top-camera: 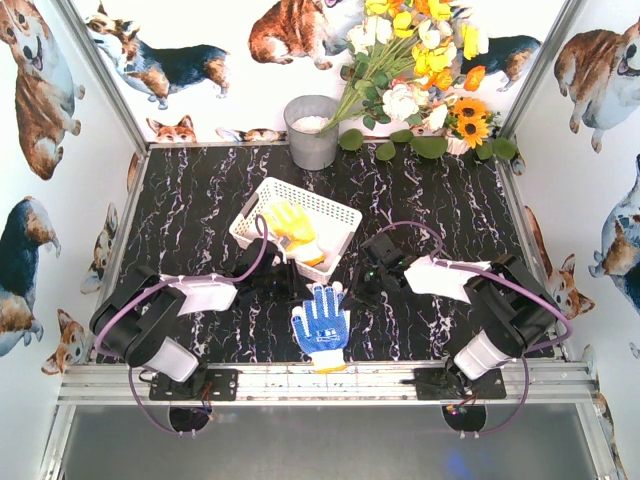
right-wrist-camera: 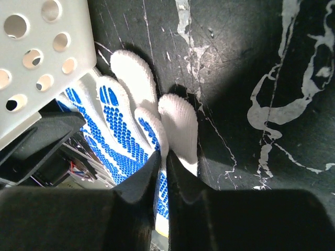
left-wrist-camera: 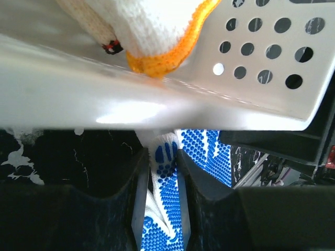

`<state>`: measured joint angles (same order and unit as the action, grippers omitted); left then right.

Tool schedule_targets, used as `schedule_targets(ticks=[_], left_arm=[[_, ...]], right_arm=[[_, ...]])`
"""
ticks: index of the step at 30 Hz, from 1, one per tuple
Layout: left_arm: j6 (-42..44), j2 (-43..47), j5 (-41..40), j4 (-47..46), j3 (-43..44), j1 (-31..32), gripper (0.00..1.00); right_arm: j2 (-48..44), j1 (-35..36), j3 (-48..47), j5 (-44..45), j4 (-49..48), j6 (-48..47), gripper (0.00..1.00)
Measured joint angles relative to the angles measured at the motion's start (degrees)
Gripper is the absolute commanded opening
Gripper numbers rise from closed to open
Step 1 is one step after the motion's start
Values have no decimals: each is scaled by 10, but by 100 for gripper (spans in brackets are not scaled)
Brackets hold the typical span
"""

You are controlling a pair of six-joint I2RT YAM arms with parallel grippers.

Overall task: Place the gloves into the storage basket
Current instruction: Pair the glove with the glove.

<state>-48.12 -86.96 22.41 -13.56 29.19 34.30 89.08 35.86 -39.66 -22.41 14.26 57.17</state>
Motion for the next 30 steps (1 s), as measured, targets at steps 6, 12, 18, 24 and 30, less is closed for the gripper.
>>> schedule_targets(ticks=[6, 12, 18, 24, 30], left_arm=[[0, 17, -21, 15, -3, 0, 7], [4, 40, -34, 23, -3, 0, 0], [11, 38, -39, 25, -1, 0, 0], [19, 21, -42, 22, 16, 0, 0], [27, 3, -43, 16, 29, 0, 0]], right_arm=[[0, 0, 0, 0, -1, 2, 0], [-6, 0, 0, 2, -4, 4, 0], [-26, -1, 0, 10, -4, 7, 0], [-32, -7, 1, 16, -3, 9, 0], [-52, -12, 1, 20, 8, 9, 0]])
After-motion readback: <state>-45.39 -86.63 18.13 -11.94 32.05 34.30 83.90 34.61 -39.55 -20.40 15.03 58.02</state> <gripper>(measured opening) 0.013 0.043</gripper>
